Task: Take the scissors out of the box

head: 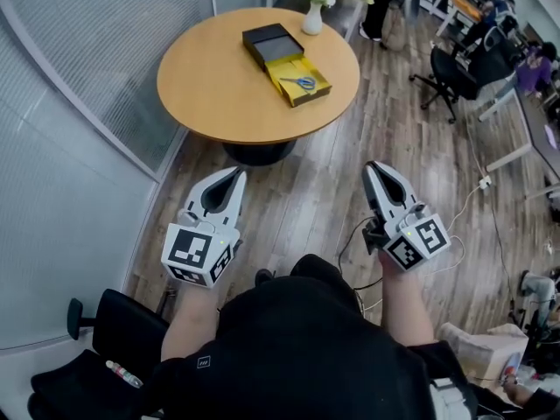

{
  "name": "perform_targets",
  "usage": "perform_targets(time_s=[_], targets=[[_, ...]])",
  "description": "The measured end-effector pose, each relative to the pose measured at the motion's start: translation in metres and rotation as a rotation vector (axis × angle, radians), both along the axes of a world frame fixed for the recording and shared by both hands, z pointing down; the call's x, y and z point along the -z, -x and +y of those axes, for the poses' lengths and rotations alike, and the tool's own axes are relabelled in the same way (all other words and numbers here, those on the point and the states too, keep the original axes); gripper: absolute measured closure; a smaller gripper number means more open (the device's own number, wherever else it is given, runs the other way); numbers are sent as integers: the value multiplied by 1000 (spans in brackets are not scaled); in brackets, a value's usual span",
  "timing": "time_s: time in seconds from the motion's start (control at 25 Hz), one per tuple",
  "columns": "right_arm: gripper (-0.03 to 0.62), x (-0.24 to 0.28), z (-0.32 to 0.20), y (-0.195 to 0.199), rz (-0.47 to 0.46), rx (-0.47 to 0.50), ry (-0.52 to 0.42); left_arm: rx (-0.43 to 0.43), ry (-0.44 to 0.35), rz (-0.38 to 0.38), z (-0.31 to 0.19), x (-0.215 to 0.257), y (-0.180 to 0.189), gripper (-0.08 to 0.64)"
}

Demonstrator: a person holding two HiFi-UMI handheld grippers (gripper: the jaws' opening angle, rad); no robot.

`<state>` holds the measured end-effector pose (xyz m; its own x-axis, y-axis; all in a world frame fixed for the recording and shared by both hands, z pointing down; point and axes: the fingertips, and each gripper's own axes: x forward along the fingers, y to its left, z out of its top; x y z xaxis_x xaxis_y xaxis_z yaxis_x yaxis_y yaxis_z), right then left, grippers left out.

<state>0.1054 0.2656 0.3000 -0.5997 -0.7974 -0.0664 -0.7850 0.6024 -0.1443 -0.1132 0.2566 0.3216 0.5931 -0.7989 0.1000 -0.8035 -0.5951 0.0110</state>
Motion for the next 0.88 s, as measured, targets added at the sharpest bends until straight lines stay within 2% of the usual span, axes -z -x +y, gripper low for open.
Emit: perform_targets(time_s=[0.36,0.44,0.64,0.88], targets=[[554,-12,-25,17,-23,9,31,18,39,9,-23,-20,25,545],[554,-16,-35,17,4,13,28,15,42,-1,-32,-22,22,545],[554,-29,-73,27,145,42,-3,34,67,-16,-67,-32,20,545],[554,-45,-140,17,153,77,17,54,107,-45,-131,-48,7,545]])
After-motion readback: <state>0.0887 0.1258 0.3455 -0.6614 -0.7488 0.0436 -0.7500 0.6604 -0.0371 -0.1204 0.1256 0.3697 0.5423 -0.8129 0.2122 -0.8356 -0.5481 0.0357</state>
